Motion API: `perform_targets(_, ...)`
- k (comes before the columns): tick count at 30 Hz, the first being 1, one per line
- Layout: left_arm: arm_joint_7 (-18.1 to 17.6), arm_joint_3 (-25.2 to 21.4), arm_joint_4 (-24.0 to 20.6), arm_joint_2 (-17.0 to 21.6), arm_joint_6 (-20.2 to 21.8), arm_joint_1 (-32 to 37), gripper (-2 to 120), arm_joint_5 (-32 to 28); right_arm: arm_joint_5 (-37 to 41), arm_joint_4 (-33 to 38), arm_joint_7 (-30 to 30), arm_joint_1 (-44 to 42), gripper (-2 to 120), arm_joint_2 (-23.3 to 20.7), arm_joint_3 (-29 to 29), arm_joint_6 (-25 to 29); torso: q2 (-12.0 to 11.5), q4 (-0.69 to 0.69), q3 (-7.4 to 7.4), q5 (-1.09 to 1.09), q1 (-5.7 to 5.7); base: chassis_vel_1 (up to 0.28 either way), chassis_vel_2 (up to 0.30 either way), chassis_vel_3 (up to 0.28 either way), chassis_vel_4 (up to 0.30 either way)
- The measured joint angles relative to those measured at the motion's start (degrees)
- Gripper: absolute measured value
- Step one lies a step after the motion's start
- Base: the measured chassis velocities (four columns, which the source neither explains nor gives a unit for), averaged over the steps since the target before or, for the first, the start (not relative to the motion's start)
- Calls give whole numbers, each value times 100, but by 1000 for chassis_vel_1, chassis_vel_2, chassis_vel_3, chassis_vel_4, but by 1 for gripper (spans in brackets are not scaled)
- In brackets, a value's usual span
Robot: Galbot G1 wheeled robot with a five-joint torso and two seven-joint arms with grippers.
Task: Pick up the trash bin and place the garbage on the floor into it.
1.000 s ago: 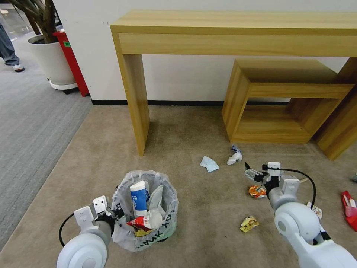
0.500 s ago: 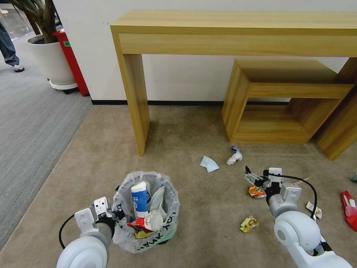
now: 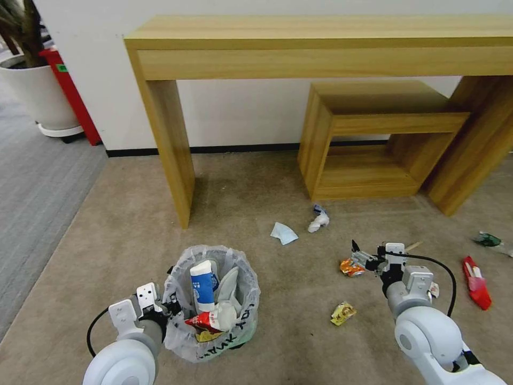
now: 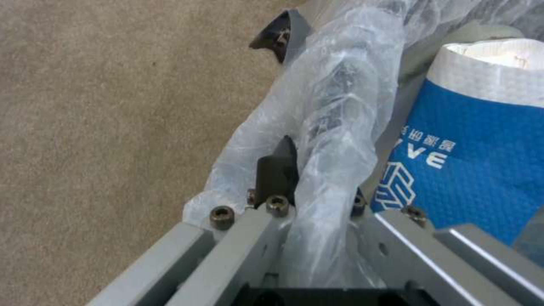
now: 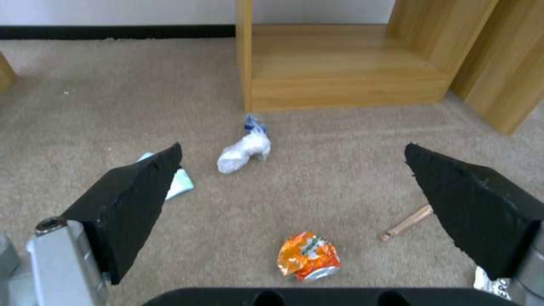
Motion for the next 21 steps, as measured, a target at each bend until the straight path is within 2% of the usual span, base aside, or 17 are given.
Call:
perform_targets(11, 0, 21, 38, -30, -44, -17, 1, -7, -208, -4, -270, -91, 100, 20, 81, 267, 0, -1, 0, 0, 0, 0, 0, 0, 0)
perform_targets(21, -2, 30, 33, -44, -79, 38, 1, 5, -336, 20, -624, -171, 100, 211, -148, 504, 0, -1, 0, 0, 0, 0, 0, 0, 0)
